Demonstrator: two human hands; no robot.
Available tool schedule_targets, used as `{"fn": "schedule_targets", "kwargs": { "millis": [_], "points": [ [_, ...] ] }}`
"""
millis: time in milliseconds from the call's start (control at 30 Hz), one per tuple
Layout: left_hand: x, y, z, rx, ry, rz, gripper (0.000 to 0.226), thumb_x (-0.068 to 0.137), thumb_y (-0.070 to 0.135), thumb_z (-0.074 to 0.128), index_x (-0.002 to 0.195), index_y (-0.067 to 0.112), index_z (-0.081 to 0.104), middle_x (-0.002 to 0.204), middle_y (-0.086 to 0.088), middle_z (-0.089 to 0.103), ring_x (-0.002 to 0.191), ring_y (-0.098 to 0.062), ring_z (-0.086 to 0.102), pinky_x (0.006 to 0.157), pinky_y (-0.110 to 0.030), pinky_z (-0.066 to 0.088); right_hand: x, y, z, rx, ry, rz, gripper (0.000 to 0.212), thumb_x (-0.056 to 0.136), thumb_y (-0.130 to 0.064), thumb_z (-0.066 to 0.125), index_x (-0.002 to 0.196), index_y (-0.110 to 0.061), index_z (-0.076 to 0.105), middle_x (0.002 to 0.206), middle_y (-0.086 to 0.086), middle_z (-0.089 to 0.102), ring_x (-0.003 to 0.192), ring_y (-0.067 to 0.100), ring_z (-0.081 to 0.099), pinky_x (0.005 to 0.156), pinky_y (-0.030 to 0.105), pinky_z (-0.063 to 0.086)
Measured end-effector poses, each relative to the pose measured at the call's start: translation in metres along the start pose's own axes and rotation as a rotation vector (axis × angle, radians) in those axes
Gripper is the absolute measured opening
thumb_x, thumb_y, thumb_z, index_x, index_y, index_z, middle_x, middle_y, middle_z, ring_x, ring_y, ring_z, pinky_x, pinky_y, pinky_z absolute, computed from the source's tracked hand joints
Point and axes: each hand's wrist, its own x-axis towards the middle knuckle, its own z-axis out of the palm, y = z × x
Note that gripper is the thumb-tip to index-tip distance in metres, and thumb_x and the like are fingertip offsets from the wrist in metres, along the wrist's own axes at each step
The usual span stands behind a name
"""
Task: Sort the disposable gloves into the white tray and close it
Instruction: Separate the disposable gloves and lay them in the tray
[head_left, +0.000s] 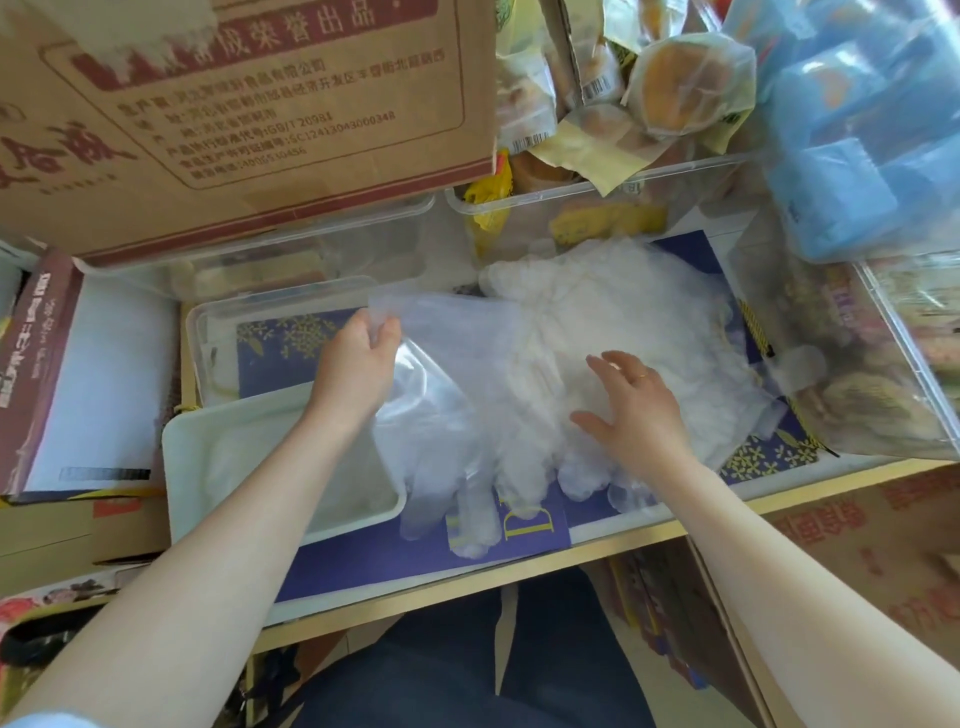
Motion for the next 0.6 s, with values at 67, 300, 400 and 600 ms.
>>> {"fn": "schedule_targets", "kwargs": {
  "millis": [67,300,400,600],
  "points": [
    [-0.001,0.000,0.001,0.070,-0.058,0.062,0.029,0.097,0.029,0.045,0.114,0.012,0.061,0.108,-0.011,0.067,0.105,-0.031,0.058,0.093,-0.041,0.044,0.004,0.007,0.004,-0.132,-0.133,-0.035,0.077,0.083,-0.049,0.061,0.147,-0.023,0.026,0.156,0.004,0.019,0.140,0.028,0.020,0.109,0.039,0.023],
    [-0.012,0.006,-0.003,0.214,-0.236,0.181,0.027,0.096,0.030,0.049,0.113,0.017,0.066,0.063,0.003,0.057,0.063,-0.011,0.053,0.057,-0.022,0.036,0.006,0.014,0.020,-0.028,0.156,-0.127,0.028,0.083,-0.030,0.054,0.094,-0.010,0.070,0.111,0.014,0.064,0.097,0.041,0.059,0.072,0.041,0.044],
    [-0.011,0.004,-0.004,0.194,-0.248,0.207,0.024,0.095,0.028,0.051,0.108,0.017,0.068,0.054,0.008,0.051,0.054,-0.005,0.044,0.053,-0.015,0.034,0.007,0.015,0.018,0.041,0.152,-0.099,0.031,0.090,-0.027,0.049,0.096,-0.007,0.071,0.112,0.011,0.065,0.100,0.038,0.057,0.077,0.041,0.044],
    [-0.019,0.016,-0.004,0.017,-0.386,0.351,0.011,0.091,0.026,0.059,0.085,0.031,0.066,0.069,-0.009,0.061,0.060,-0.010,0.044,0.058,-0.017,0.035,0.010,-0.002,-0.025,0.858,0.211,0.301,0.027,0.098,-0.019,0.045,0.077,-0.011,0.062,0.079,0.006,0.062,0.080,0.020,0.055,0.071,0.030,0.039]
  ]
}}
